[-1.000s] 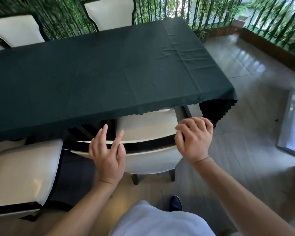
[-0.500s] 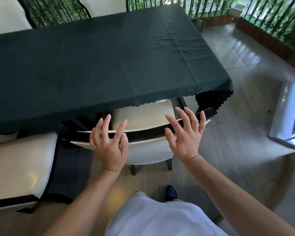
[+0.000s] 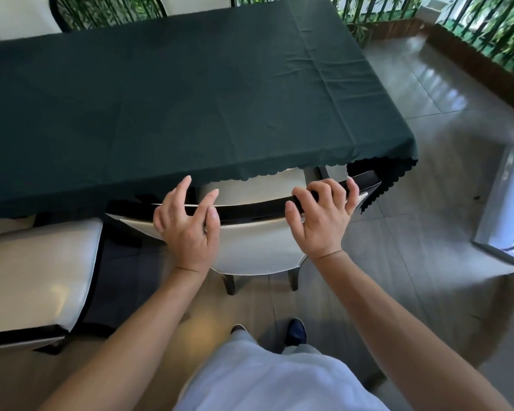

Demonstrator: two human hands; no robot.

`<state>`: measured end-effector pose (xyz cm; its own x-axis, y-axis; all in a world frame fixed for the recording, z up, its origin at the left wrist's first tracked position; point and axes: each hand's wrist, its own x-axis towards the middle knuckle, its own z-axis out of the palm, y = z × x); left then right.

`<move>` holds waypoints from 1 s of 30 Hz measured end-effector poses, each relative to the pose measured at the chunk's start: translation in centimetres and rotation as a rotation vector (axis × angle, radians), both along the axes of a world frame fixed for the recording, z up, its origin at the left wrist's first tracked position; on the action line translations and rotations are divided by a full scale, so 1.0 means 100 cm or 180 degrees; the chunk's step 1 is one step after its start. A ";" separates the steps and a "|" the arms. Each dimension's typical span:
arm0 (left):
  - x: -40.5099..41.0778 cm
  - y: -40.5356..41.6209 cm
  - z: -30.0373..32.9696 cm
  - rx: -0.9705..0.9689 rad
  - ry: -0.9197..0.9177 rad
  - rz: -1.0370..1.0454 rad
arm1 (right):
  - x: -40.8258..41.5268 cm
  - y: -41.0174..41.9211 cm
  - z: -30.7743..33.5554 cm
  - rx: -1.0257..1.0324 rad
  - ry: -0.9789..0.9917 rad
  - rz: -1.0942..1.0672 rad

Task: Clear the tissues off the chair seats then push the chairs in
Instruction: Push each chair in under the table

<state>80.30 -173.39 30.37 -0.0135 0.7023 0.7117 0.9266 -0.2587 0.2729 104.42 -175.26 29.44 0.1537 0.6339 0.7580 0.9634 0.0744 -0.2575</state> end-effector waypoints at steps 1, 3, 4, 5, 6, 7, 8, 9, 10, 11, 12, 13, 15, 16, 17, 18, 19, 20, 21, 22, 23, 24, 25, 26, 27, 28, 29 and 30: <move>0.005 -0.002 0.000 -0.0019 0.0003 0.0008 | 0.005 0.001 -0.002 0.0015 -0.0022 0.0005; 0.012 -0.006 -0.002 -0.0027 0.0006 -0.0003 | 0.014 0.001 -0.004 0.0048 -0.0088 0.0012; 0.015 -0.007 -0.002 -0.0036 0.0013 -0.0013 | 0.018 0.002 -0.005 0.0059 -0.0106 0.0031; 0.017 -0.006 -0.002 -0.0048 0.0020 -0.0027 | 0.022 0.003 -0.005 0.0070 -0.0112 0.0047; 0.018 -0.005 -0.001 -0.0063 0.0024 -0.0045 | 0.025 0.004 -0.005 0.0075 -0.0111 0.0054; 0.019 -0.003 0.000 -0.0071 0.0027 -0.0062 | 0.026 0.007 -0.005 0.0078 -0.0102 0.0055; 0.019 0.001 0.001 -0.0055 0.0034 -0.0082 | 0.027 0.010 -0.004 0.0087 -0.0085 0.0055; 0.019 0.006 0.002 -0.0023 0.0044 -0.0102 | 0.026 0.014 -0.002 0.0093 -0.0058 0.0059; 0.017 0.012 0.003 0.0007 0.0053 -0.0124 | 0.023 0.017 -0.001 0.0092 -0.0026 0.0061; 0.013 0.018 0.004 0.0033 0.0055 -0.0145 | 0.019 0.020 0.001 0.0094 -0.0001 0.0056; 0.008 0.024 0.005 0.0049 0.0049 -0.0159 | 0.013 0.023 0.001 0.0097 0.0007 0.0054; 0.002 0.029 0.006 0.0043 0.0047 -0.0168 | 0.006 0.025 0.001 0.0088 -0.0002 0.0057; -0.013 0.033 0.004 -0.0010 0.0065 -0.0168 | -0.009 0.025 0.000 0.0050 -0.0059 0.0041; -0.018 0.033 0.003 -0.0038 0.0067 -0.0163 | -0.015 0.024 -0.002 0.0043 -0.0084 0.0037; -0.020 0.031 0.002 -0.0072 0.0071 -0.0150 | -0.018 0.023 -0.004 0.0044 -0.0102 0.0051; -0.020 0.030 0.001 -0.0103 0.0076 -0.0131 | -0.018 0.023 -0.005 0.0052 -0.0124 0.0068; -0.016 0.029 0.000 -0.0121 0.0077 -0.0102 | -0.014 0.025 -0.005 0.0061 -0.0156 0.0075; -0.009 0.028 0.000 -0.0133 0.0078 -0.0065 | -0.008 0.027 -0.005 0.0063 -0.0183 0.0072; -0.001 0.027 0.000 -0.0155 0.0074 -0.0036 | -0.001 0.030 -0.005 0.0056 -0.0191 0.0061; 0.008 0.027 0.000 -0.0180 0.0055 -0.0026 | 0.009 0.033 -0.005 0.0047 -0.0180 0.0051; 0.018 0.026 0.000 -0.0199 0.0025 -0.0030 | 0.018 0.034 -0.005 0.0041 -0.0164 0.0048; 0.026 0.024 -0.001 -0.0214 -0.0003 -0.0035 | 0.028 0.035 -0.006 0.0031 -0.0155 0.0059; 0.033 0.022 -0.003 -0.0215 -0.0019 -0.0039 | 0.035 0.035 -0.008 0.0021 -0.0158 0.0074; 0.038 0.020 -0.005 -0.0200 -0.0015 -0.0050 | 0.041 0.036 -0.010 0.0018 -0.0163 0.0084; 0.042 0.018 -0.006 -0.0192 -0.0005 -0.0059 | 0.045 0.036 -0.011 0.0013 -0.0153 0.0090; 0.043 0.018 -0.008 -0.0191 -0.0002 -0.0061 | 0.046 0.035 -0.012 0.0011 -0.0122 0.0094; 0.043 0.020 -0.008 -0.0180 -0.0008 -0.0062 | 0.046 0.036 -0.012 0.0020 -0.0078 0.0089; 0.042 0.023 -0.008 -0.0162 -0.0011 -0.0067 | 0.045 0.036 -0.012 0.0021 -0.0037 0.0082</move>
<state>84.51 -171.08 29.52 -0.0007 0.7377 0.6751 0.9201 -0.2639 0.2893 108.89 -171.64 28.21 0.1286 0.6324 0.7639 0.9641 0.1007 -0.2457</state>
